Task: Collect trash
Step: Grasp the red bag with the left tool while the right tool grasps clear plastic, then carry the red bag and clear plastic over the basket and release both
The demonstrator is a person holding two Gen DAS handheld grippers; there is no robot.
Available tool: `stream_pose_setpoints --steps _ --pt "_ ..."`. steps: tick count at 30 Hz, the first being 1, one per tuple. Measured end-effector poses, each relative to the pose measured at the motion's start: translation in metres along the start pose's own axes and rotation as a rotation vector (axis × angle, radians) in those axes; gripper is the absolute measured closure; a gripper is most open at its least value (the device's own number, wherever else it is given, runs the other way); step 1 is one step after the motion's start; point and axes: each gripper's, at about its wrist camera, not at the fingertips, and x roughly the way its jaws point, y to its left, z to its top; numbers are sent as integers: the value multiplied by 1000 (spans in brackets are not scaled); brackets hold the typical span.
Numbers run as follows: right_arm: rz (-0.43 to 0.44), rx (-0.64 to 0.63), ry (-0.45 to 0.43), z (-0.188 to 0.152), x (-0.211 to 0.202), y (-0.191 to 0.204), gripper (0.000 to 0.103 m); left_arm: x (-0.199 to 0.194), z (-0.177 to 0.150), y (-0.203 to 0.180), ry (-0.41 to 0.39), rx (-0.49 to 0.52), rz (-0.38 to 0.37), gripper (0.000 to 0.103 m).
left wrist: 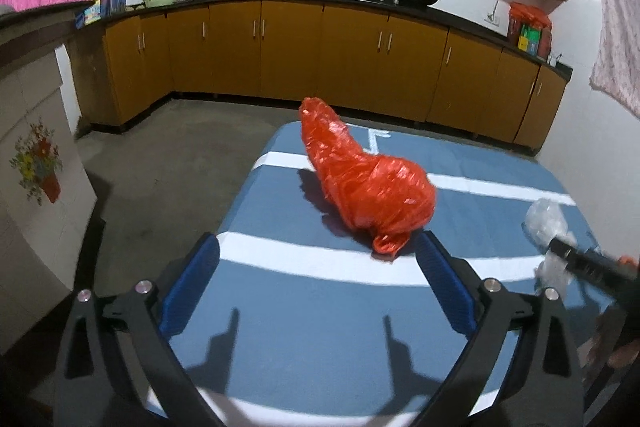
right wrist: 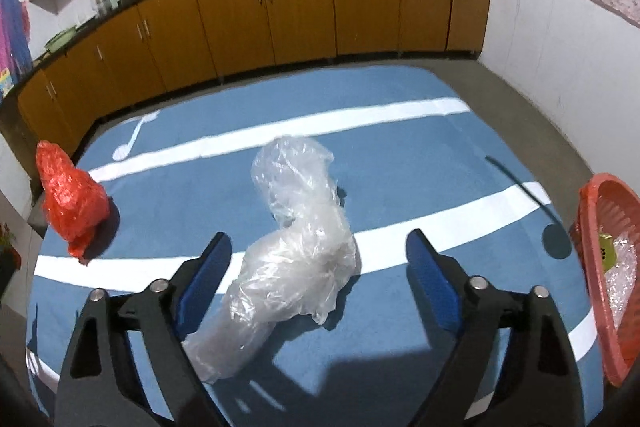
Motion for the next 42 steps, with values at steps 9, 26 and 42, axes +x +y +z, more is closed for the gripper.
stream_pose_setpoints --steps 9,26,42 --pt "32 -51 47 -8 2 1 50 31 27 -34 28 -17 -62 4" --pt "31 -36 31 -22 -22 -42 51 133 40 -51 268 -67 1 37" --pt "-11 47 -43 -33 -75 -87 52 52 16 -98 164 101 -115 54"
